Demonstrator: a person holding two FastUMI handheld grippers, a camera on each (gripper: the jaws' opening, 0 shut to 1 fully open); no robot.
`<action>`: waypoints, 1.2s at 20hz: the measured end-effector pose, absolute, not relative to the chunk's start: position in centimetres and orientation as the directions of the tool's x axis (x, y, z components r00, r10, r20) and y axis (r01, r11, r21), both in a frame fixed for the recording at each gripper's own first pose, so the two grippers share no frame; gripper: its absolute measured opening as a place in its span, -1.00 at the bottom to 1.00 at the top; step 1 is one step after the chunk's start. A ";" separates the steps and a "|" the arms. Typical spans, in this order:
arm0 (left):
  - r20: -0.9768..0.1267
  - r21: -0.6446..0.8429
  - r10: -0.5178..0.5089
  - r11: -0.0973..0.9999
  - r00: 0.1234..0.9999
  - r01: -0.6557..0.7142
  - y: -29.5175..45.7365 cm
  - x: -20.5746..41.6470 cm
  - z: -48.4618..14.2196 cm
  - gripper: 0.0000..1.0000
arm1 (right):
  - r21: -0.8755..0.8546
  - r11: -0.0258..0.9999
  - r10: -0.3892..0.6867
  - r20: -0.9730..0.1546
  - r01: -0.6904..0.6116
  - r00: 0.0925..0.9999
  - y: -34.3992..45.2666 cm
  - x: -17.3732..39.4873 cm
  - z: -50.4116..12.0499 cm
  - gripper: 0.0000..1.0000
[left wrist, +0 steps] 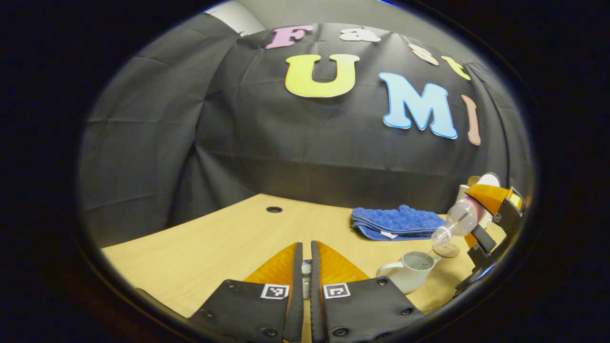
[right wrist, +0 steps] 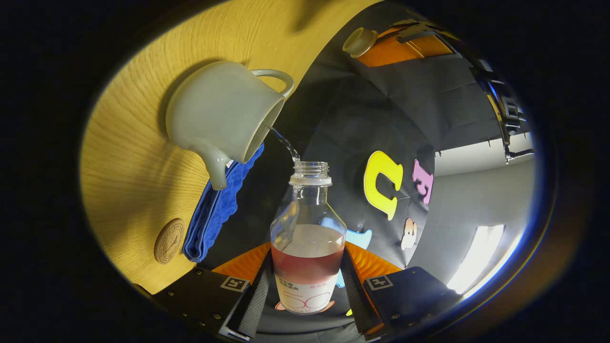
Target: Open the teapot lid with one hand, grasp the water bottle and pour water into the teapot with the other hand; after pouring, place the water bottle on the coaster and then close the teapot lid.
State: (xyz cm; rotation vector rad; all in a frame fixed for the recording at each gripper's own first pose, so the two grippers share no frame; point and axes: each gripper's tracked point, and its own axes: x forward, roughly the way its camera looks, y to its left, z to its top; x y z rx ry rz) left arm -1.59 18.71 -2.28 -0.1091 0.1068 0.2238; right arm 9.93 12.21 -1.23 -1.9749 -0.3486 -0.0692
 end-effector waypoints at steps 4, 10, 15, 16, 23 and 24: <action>-0.117 -0.096 0.215 0.969 0.970 -0.226 18.9 -1.8 -2.1 -0.72 | -0.875 -0.389 0.216 0.218 0.288 0.952 12.4 9.8 -0.9 0.48; -0.116 -0.097 0.213 0.970 0.970 -0.225 18.7 -1.6 -2.2 -0.74 | -0.858 -0.414 0.220 0.228 0.303 0.948 12.1 9.5 -0.6 0.48; -0.116 -0.103 0.211 0.969 0.971 -0.223 18.6 -1.7 -2.3 -0.72 | -0.850 -0.423 0.221 0.238 0.313 0.946 12.5 9.6 -0.1 0.48; -0.116 -0.105 0.210 0.969 0.971 -0.222 18.6 -1.7 -2.2 -0.74 | -0.848 -0.425 0.224 0.239 0.316 0.945 12.6 9.6 0.0 0.48; -0.104 -0.120 0.205 0.969 0.973 -0.217 18.7 -1.9 -1.8 -0.75 | -0.836 -0.442 0.227 0.247 0.326 0.942 12.7 9.0 0.3 0.48; -0.103 -0.124 0.200 0.969 0.974 -0.212 18.6 -1.9 -1.7 -0.72 | -0.836 -0.444 0.226 0.245 0.323 0.943 12.7 8.9 0.3 0.48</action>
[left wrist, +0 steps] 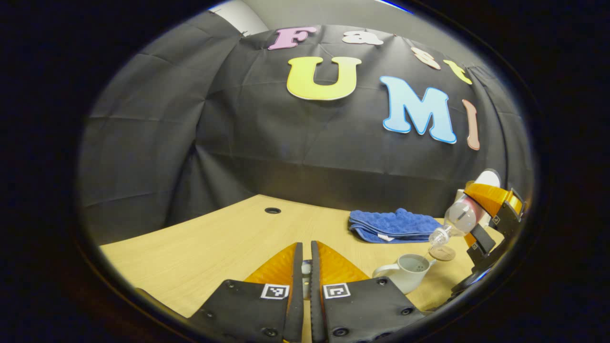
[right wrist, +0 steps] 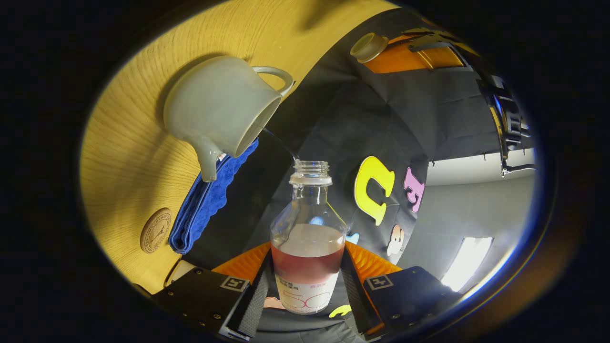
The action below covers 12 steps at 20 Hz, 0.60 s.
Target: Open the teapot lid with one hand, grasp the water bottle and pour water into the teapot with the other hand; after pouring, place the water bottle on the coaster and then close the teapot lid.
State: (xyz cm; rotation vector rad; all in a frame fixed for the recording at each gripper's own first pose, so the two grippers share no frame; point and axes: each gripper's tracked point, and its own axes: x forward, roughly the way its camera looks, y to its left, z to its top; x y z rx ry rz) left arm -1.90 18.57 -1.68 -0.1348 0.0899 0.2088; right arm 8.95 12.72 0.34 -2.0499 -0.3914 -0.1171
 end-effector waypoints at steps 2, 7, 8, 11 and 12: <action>-0.104 -0.131 0.195 0.970 0.975 -0.207 18.6 -2.0 -1.6 -0.72 | -0.834 -0.450 0.223 0.243 0.321 0.944 12.8 8.9 0.5 0.48; -0.117 -0.150 0.191 0.967 0.974 -0.208 19.4 -2.8 -2.5 -0.76 | -0.819 -0.474 0.224 0.245 0.325 0.943 13.2 8.4 0.9 0.48; -0.124 -0.156 0.192 0.965 0.974 -0.210 19.7 -3.0 -2.8 -0.74 | -0.816 -0.476 0.223 0.249 0.328 0.943 13.3 8.2 1.0 0.48; -0.134 -0.173 0.195 0.961 0.972 -0.216 20.2 -3.1 -3.3 -0.76 | -0.809 -0.485 0.227 0.252 0.334 0.941 13.7 8.0 1.4 0.48; -0.132 -0.173 0.198 0.960 0.971 -0.219 20.4 -3.1 -3.1 -0.74 | -0.810 -0.484 0.226 0.249 0.331 0.942 13.7 8.0 1.2 0.48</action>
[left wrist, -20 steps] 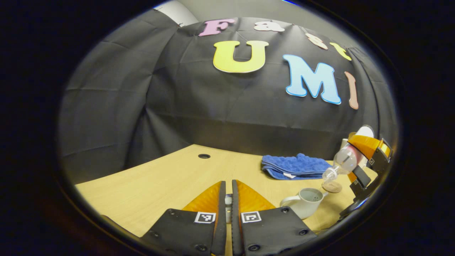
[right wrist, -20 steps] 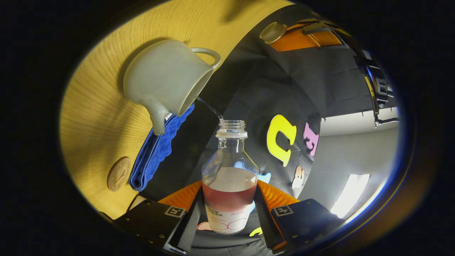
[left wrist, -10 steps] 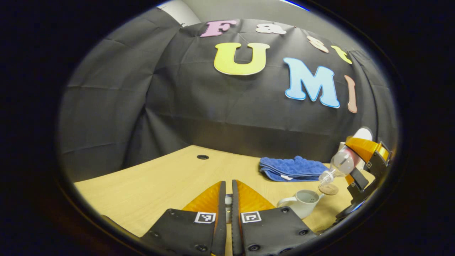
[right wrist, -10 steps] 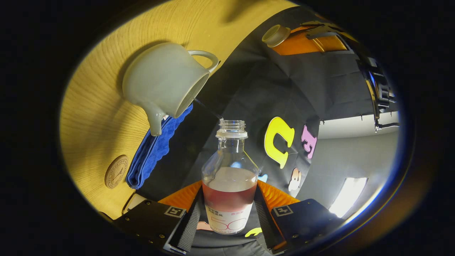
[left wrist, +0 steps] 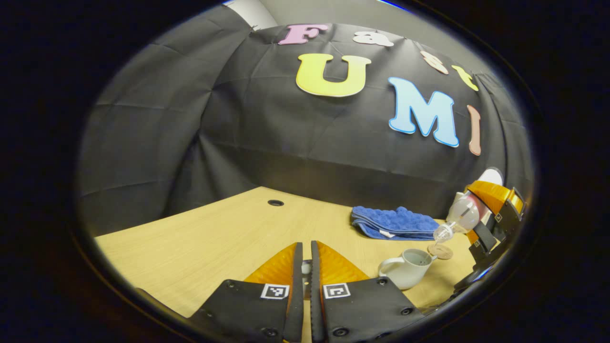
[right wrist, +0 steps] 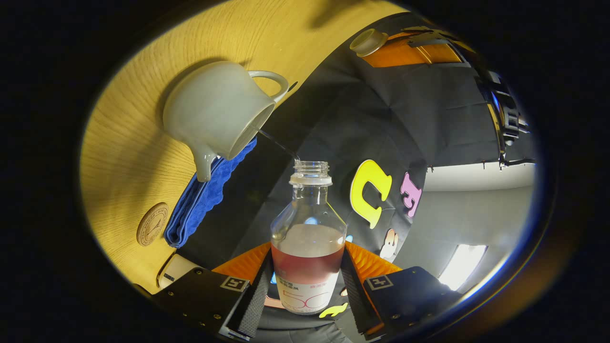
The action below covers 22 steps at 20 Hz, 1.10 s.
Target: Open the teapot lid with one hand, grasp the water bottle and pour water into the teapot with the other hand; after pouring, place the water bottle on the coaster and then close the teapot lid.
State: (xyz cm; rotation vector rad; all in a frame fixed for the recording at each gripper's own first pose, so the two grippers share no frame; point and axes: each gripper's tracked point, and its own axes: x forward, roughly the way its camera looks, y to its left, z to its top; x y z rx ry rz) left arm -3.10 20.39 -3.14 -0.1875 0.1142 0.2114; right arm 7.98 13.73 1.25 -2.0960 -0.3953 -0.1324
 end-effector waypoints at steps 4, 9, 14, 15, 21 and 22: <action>-0.125 -0.176 0.203 0.959 0.971 -0.223 20.6 -3.3 -3.1 -0.74 | -0.809 -0.485 0.229 0.250 0.333 0.941 14.0 7.9 1.3 0.48; -0.125 -0.178 0.203 0.958 0.971 -0.223 20.6 -3.2 -3.1 -0.74 | -0.811 -0.485 0.225 0.247 0.328 0.943 13.8 8.2 1.3 0.48; -0.129 -0.179 0.203 0.958 0.971 -0.224 20.6 -3.1 -3.2 -0.74 | -0.822 -0.474 0.211 0.242 0.316 0.947 13.4 8.1 1.0 0.48; -0.129 -0.181 0.202 0.958 0.971 -0.224 20.5 -3.2 -3.3 -0.72 | -0.825 -0.469 0.207 0.244 0.315 0.948 13.3 8.3 1.1 0.48; -0.132 -0.180 0.211 0.956 0.968 -0.233 20.8 -3.2 -3.4 -0.74 | -0.844 -0.432 0.185 0.261 0.316 0.948 12.8 8.7 1.6 0.48; -0.131 -0.180 0.214 0.955 0.968 -0.235 20.8 -3.2 -3.5 -0.74 | -0.855 -0.414 0.177 0.260 0.311 0.949 12.6 8.7 1.6 0.48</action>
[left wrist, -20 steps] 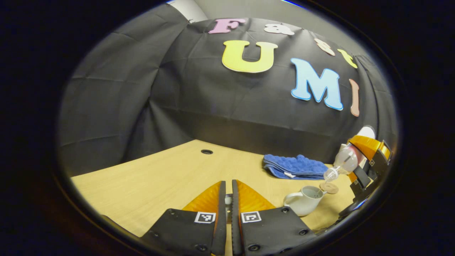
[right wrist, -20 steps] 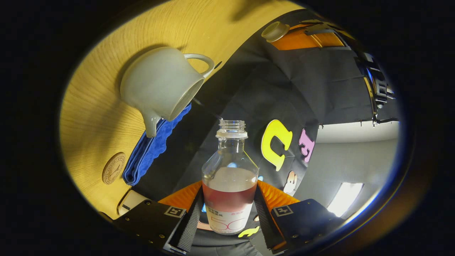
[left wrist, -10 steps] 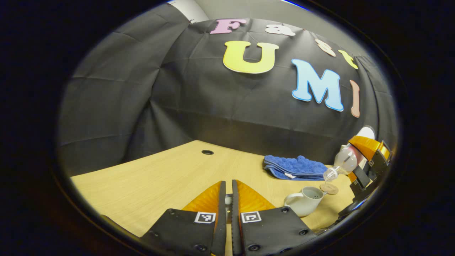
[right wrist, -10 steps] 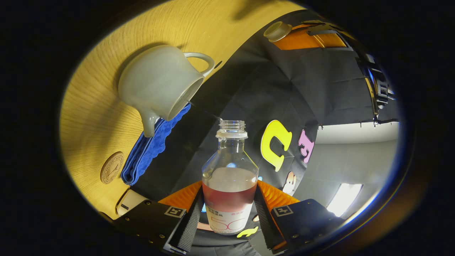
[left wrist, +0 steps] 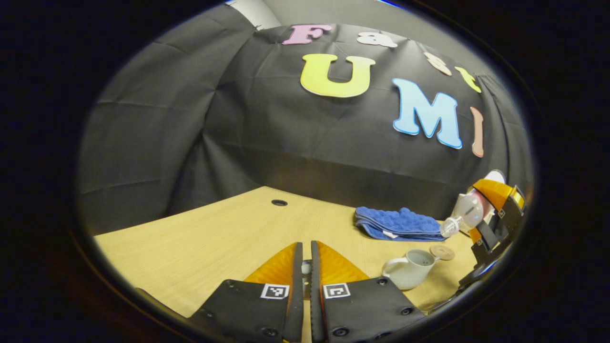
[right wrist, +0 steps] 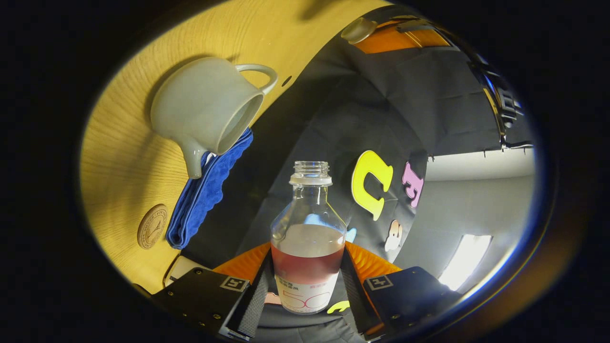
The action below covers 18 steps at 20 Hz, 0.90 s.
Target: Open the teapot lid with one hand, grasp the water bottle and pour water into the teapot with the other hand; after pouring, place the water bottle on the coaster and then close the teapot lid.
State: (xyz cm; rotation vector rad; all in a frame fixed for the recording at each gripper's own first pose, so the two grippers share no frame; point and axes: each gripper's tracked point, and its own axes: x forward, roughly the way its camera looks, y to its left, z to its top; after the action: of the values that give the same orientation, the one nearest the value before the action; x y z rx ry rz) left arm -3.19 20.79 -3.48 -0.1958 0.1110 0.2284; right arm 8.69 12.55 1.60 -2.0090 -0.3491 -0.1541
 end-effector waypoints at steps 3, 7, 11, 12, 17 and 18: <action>-0.122 -0.183 0.222 0.953 0.967 -0.242 21.0 -3.3 -3.2 -0.74 | -0.908 -0.315 0.141 0.241 0.275 0.960 11.6 8.8 1.3 0.48; -0.124 -0.183 0.224 0.952 0.967 -0.244 21.0 -3.3 -3.4 -0.74 | -0.976 -0.069 0.084 0.200 0.206 0.976 10.6 8.7 0.5 0.48; -0.131 -0.184 0.220 0.953 0.967 -0.242 20.8 -3.1 -3.7 -0.74 | -0.958 0.253 0.049 0.149 0.132 0.988 9.8 9.3 0.7 0.49; -0.134 -0.183 0.221 0.952 0.966 -0.243 20.8 -3.1 -3.7 -0.74 | -0.932 0.346 0.046 0.135 0.111 0.990 9.7 9.3 0.7 0.50; -0.143 -0.178 0.228 0.951 0.963 -0.252 20.9 -3.0 -4.0 -0.74 | -0.767 0.641 0.034 0.055 0.021 0.998 8.6 10.4 0.1 0.50; -0.143 -0.177 0.230 0.951 0.963 -0.254 20.9 -3.0 -4.1 -0.74 | -0.726 0.687 0.037 0.033 -0.002 0.999 8.5 10.7 -0.5 0.50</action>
State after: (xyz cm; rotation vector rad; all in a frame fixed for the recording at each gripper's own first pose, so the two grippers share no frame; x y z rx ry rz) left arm -2.99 20.92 -4.10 -0.1959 0.1219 0.2464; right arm 10.65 8.47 -0.47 -0.8130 -0.0457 0.0215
